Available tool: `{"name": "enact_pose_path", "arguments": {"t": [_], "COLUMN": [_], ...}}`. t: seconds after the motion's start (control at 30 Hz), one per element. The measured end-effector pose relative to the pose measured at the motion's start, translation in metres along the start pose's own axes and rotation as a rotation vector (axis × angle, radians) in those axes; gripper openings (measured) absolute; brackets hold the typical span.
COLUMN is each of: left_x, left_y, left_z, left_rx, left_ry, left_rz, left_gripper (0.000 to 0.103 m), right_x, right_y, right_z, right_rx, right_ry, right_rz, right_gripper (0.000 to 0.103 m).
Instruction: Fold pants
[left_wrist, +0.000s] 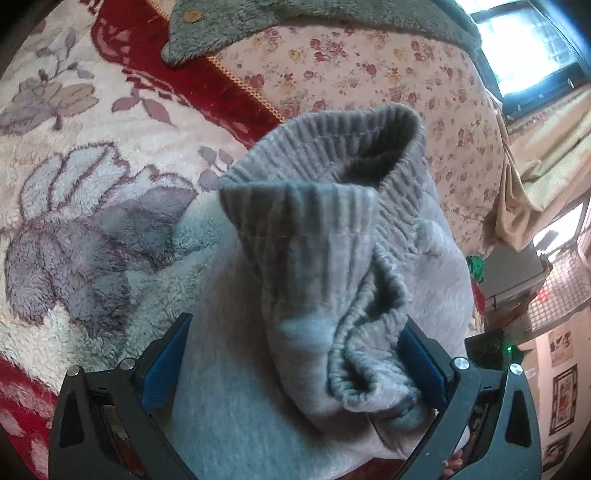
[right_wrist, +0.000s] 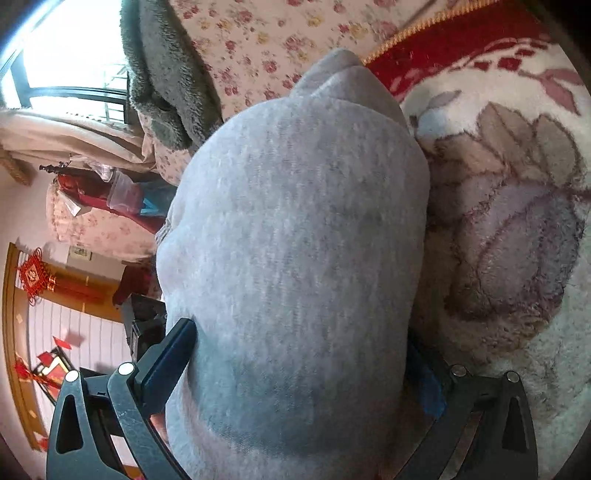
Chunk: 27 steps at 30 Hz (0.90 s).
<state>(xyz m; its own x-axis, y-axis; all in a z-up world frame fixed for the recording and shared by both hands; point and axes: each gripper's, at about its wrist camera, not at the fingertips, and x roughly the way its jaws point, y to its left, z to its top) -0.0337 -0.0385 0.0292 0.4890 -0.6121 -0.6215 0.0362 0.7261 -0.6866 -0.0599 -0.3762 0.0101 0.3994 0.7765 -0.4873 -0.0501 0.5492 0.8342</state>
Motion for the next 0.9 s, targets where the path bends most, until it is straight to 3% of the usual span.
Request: {"name": "enact_pose_path", "arguments": {"t": [0.13, 0.3, 0.57, 0.9], "left_x": [-0.008, -0.018, -0.014, 0.028], "left_y": [-0.008, -0.027, -0.075, -0.161], "left_z": [-0.004, -0.003, -0.011, -0.03], "left_rx": [0.029, 0.072, 0.105, 0.208], "left_ry": [-0.024, -0.046, -0.057, -0.022], "left_rz": [0.003, -0.001, -0.016, -0.081], "left_gripper": [0.083, 0.074, 0.074, 0.074], "right_x": [-0.002, -0.009, -0.046, -0.138], "right_y": [0.014, 0.031, 0.039, 0.012], "right_z": [0.0, 0.0, 0.006, 0.005], "right_rx": [-0.048, -0.119, -0.127, -0.099], "right_ry": [-0.009, -0.005, -0.048, -0.168], "right_rz": [-0.019, -0.03, -0.044, -0.089], "right_gripper": [0.099, 0.094, 0.093, 0.093]}}
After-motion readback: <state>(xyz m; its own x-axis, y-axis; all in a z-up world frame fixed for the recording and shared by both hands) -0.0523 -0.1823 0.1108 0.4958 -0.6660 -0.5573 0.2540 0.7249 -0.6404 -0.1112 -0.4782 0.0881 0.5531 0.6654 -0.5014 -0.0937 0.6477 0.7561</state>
